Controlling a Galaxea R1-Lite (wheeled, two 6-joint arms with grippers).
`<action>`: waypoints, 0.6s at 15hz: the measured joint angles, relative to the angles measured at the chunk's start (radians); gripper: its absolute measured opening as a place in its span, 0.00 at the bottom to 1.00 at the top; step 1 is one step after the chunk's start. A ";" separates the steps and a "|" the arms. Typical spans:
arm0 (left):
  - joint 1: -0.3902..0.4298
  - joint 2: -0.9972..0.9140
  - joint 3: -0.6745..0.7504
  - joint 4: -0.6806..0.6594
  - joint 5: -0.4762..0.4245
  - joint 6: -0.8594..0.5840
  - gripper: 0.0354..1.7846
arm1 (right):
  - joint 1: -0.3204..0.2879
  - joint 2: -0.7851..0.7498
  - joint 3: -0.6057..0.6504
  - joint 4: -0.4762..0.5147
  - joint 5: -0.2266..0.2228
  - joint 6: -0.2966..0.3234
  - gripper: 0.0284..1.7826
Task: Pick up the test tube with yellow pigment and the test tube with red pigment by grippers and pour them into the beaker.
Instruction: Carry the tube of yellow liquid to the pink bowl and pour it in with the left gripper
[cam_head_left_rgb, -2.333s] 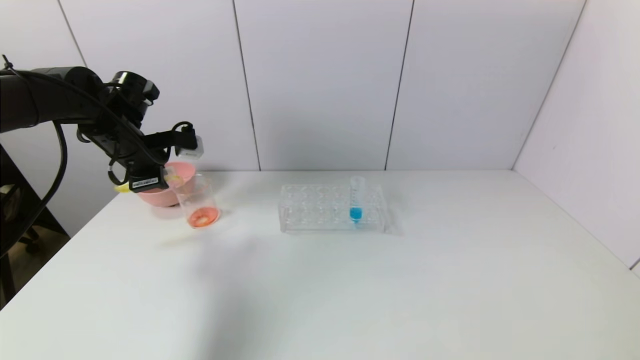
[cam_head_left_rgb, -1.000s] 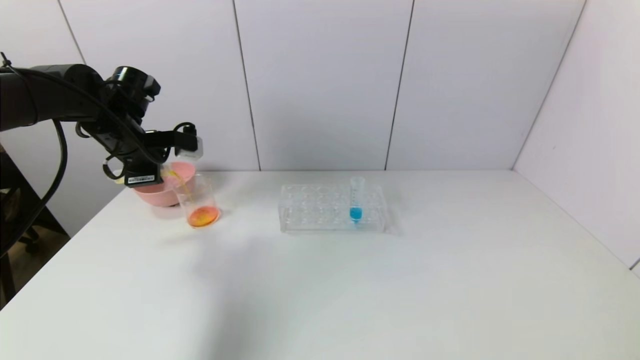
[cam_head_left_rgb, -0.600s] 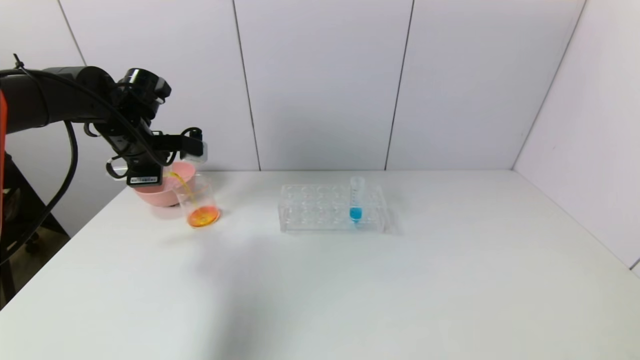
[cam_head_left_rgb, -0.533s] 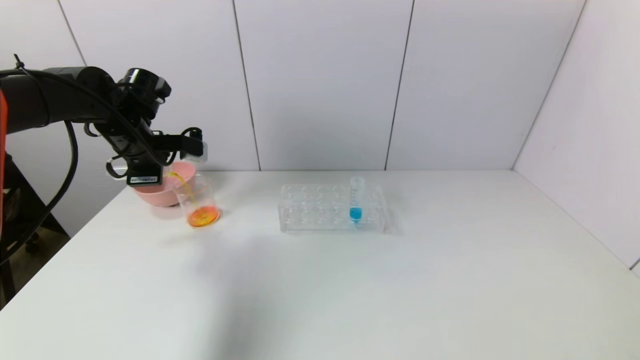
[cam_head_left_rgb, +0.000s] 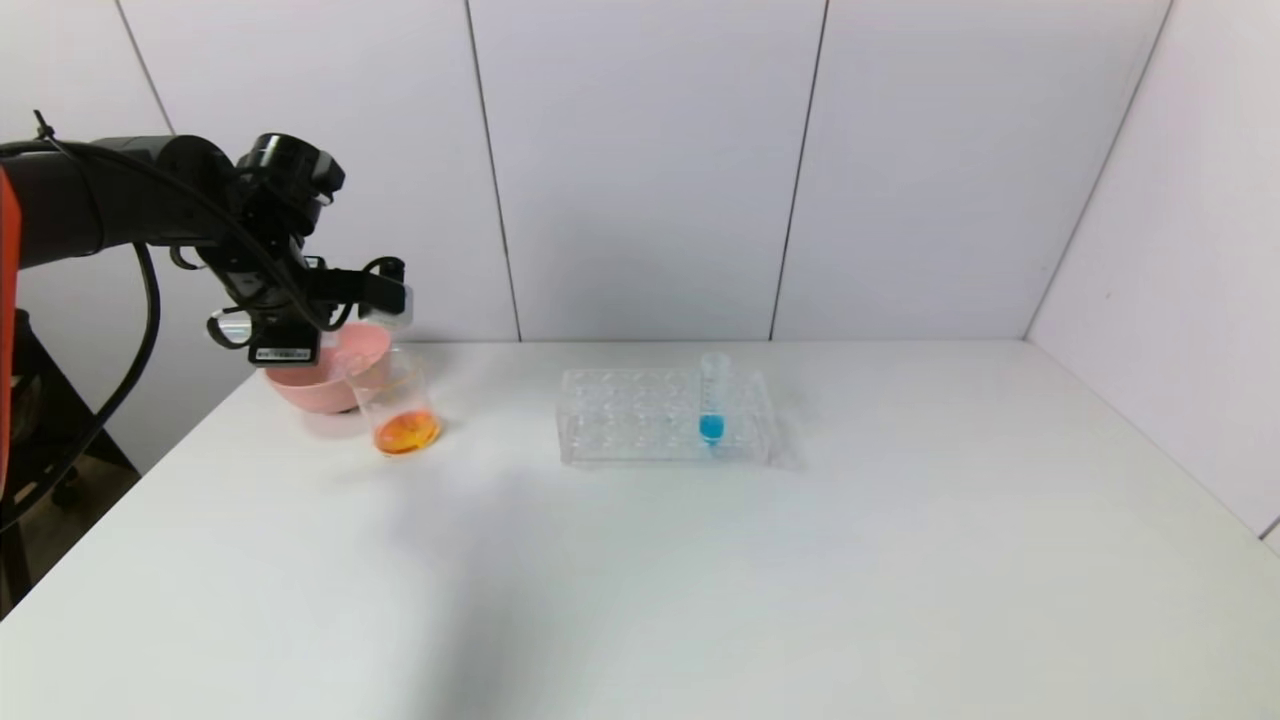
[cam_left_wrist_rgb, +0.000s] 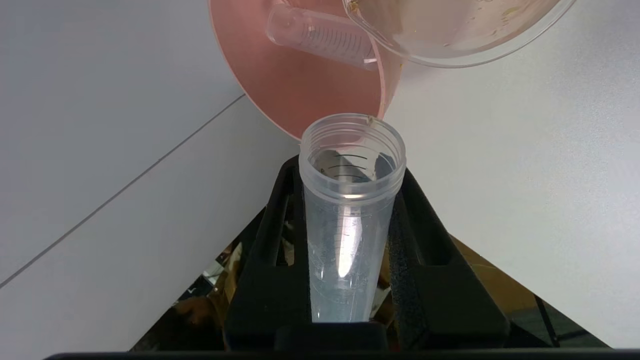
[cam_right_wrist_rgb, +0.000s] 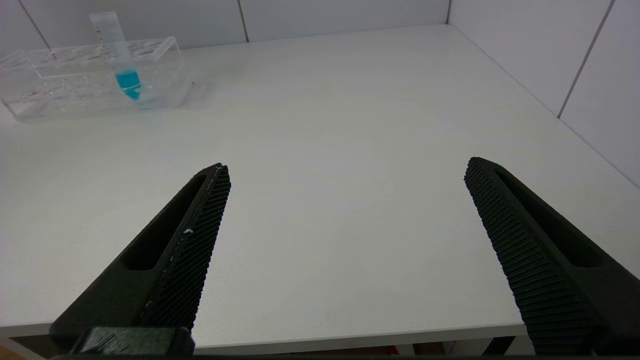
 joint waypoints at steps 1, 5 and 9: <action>-0.004 0.000 0.000 -0.006 0.014 0.008 0.24 | 0.000 0.000 0.000 0.000 0.000 0.000 0.96; -0.028 0.002 0.000 -0.028 0.094 0.038 0.24 | 0.000 0.000 0.000 0.000 0.000 0.000 0.96; -0.057 0.004 0.000 -0.040 0.115 0.057 0.24 | 0.000 0.000 0.000 0.000 0.000 0.000 0.96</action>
